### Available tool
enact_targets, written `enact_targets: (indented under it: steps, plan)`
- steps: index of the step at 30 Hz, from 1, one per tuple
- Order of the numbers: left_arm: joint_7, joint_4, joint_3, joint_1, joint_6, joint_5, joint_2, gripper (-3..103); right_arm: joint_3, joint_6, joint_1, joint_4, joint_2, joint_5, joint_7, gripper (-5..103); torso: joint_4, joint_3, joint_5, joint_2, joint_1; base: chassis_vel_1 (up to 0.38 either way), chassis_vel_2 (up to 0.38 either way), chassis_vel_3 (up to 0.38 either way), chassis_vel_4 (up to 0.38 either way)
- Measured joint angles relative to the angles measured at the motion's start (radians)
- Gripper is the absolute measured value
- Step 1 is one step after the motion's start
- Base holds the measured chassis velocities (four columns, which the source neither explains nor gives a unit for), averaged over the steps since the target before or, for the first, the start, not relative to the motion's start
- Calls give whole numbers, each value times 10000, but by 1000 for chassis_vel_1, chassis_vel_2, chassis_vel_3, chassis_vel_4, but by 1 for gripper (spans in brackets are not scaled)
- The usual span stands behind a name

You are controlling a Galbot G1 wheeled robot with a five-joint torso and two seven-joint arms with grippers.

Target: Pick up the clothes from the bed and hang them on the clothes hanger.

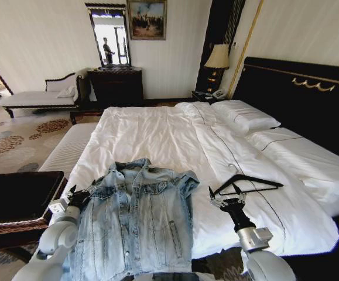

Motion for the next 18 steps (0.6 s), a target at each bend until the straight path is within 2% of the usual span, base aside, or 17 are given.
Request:
enact_targets:
  steps: [3, 6, 10, 18]
  plan:
    - [834, 604, 1075, -468, -238, 182, 455, 97, 101, -43, 15, 3, 10, 89, 21, 100, 1, 0, 0, 0, 0, 0, 0, 0, 0]
    - [1057, 857, 1398, -596, -317, 339, 582, 96, 147, -49, 27, -7, 34, 108, 30, 100, 5, 0, 0, 0, 0, 0, 0, 0, 0]
    - [1079, 1367, 1661, -917, -325, 462, 623, 94, 175, -51, 7, -55, 93, 111, 37, 100, 6, 0, 0, -1, 0, 0, 0, 0, 0]
    - [656, 2858, 2569, -2825, -120, -257, 979, 93, 93, -101, 89, -148, 170, 100, 51, 100, 2, 0, 2, 1, 0, 0, 0, 0, 0]
